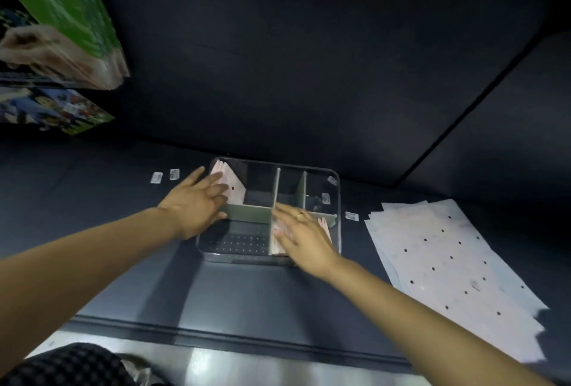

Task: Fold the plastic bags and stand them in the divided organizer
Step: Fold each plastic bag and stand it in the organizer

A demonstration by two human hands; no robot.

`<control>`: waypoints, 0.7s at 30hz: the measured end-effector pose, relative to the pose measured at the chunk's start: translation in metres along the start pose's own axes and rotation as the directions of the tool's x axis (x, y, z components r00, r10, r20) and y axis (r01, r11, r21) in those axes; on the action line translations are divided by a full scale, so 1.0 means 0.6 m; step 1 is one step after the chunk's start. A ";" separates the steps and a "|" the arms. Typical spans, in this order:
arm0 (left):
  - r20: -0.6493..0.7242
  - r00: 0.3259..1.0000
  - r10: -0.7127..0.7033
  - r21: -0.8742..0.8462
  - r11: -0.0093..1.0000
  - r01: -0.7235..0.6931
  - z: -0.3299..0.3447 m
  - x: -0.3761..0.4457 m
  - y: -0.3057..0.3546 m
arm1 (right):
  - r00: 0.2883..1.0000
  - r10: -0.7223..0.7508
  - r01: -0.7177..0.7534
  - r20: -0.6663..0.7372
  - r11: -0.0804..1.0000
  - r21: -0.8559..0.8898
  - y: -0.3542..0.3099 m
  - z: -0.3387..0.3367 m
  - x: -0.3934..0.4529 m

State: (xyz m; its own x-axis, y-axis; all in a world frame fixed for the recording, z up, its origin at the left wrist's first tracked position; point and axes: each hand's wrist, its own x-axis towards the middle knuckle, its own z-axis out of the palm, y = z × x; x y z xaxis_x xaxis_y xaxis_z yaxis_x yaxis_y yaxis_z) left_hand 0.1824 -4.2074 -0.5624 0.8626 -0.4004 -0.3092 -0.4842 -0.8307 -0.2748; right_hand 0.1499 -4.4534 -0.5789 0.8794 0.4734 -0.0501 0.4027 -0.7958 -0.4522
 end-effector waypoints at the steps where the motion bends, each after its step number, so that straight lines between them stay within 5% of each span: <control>1: -0.010 1.000 0.002 -0.001 1.000 -0.002 -0.004 0.001 0.007 | 0.999 0.017 -0.017 -0.027 1.000 0.008 0.026 -0.014 -0.032; 5: -0.130 0.991 0.037 -0.066 0.997 -0.046 -0.024 0.017 0.057 | 0.975 0.200 -0.205 -0.098 0.978 -0.049 0.152 -0.077 -0.170; 10: -0.406 0.897 0.176 -0.334 0.885 -0.325 -0.053 0.016 0.180 | 0.854 0.513 -0.490 0.085 0.849 -0.198 0.300 -0.116 -0.350; 16: -0.161 0.923 0.349 -0.429 0.817 -0.384 -0.009 -0.008 0.360 | 0.731 0.670 -0.650 0.129 0.741 -0.167 0.370 -0.079 -0.472; 21: -0.103 0.950 0.295 -0.439 0.843 -0.310 0.019 -0.031 0.427 | 0.792 0.565 -0.568 -0.231 0.821 0.060 0.369 -0.041 -0.491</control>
State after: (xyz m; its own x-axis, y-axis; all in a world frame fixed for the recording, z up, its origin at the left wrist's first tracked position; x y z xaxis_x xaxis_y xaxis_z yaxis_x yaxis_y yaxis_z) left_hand 0.0407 -4.4081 -0.6377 0.6914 -0.6657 -0.2807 -0.6114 -0.7462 0.2635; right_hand -0.0136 -4.7782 -0.6422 0.9828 -0.1614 -0.0893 -0.1837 -0.8996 -0.3961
